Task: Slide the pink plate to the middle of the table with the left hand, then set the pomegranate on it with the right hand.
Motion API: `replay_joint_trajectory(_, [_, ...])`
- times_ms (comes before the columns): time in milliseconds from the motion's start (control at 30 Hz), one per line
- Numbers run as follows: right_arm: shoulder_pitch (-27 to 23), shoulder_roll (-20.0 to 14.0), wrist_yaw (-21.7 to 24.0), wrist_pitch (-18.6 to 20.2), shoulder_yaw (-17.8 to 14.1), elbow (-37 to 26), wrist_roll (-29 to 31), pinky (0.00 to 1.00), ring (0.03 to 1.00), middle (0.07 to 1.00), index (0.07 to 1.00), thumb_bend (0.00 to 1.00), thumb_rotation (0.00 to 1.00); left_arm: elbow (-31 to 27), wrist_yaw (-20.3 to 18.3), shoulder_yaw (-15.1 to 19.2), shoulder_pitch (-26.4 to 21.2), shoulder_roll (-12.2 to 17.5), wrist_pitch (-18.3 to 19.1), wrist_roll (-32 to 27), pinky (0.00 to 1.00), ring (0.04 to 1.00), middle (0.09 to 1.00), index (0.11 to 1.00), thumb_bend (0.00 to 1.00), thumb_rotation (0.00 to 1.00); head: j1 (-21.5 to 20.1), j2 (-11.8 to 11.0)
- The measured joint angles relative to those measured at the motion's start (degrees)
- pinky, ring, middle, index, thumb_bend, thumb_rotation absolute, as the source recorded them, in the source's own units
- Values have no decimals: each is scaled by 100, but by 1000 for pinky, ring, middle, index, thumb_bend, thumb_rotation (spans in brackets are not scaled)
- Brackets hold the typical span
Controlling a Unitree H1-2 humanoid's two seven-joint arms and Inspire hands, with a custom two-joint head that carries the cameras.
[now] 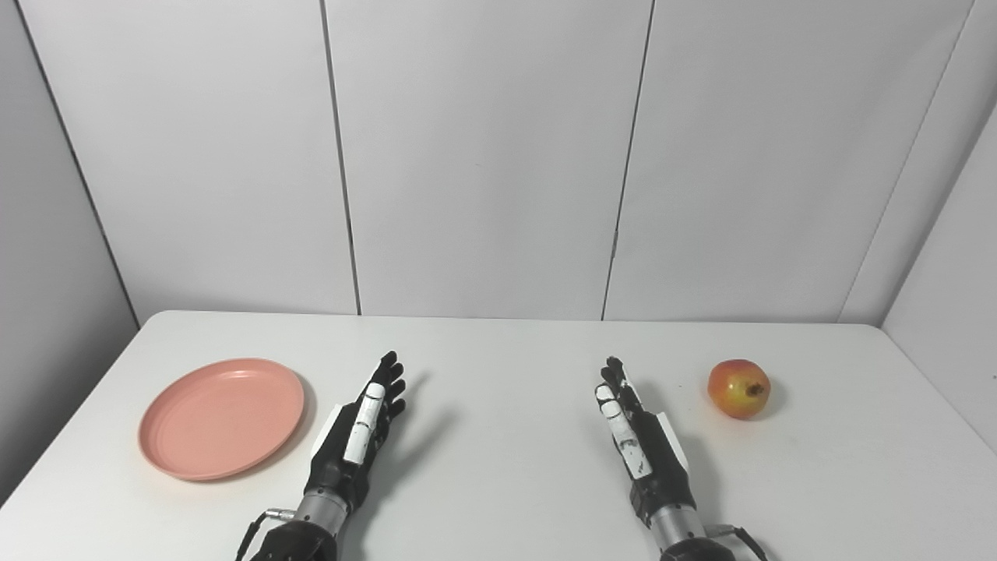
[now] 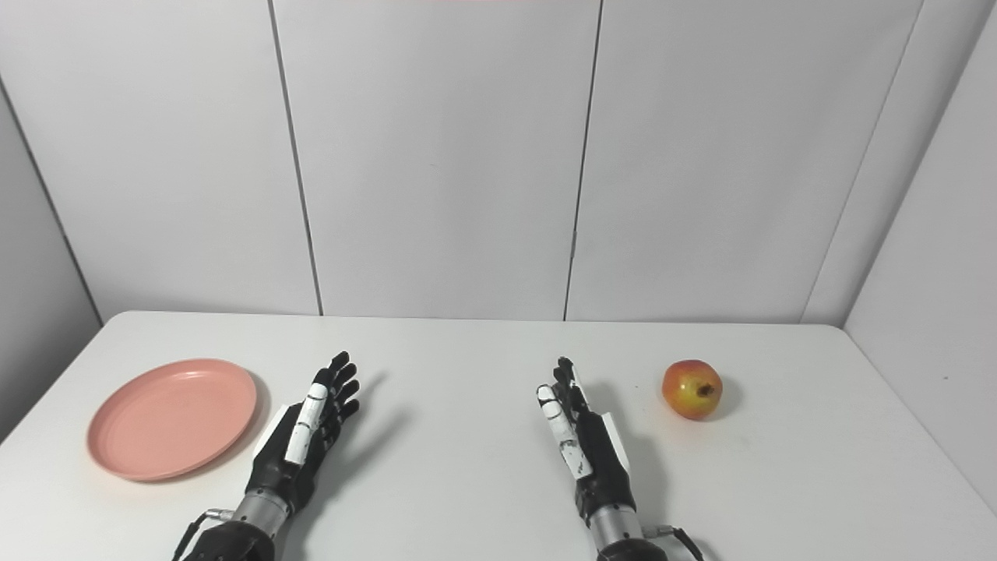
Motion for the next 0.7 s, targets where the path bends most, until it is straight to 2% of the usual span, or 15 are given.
replay_joint_trajectory(700, [0,-4,-2,0,17,-5,-41,987,1000,1000,1000,577,884,-15,1,-4,3,0,9,3,979,991,1000,1000,524,1000,0,17])
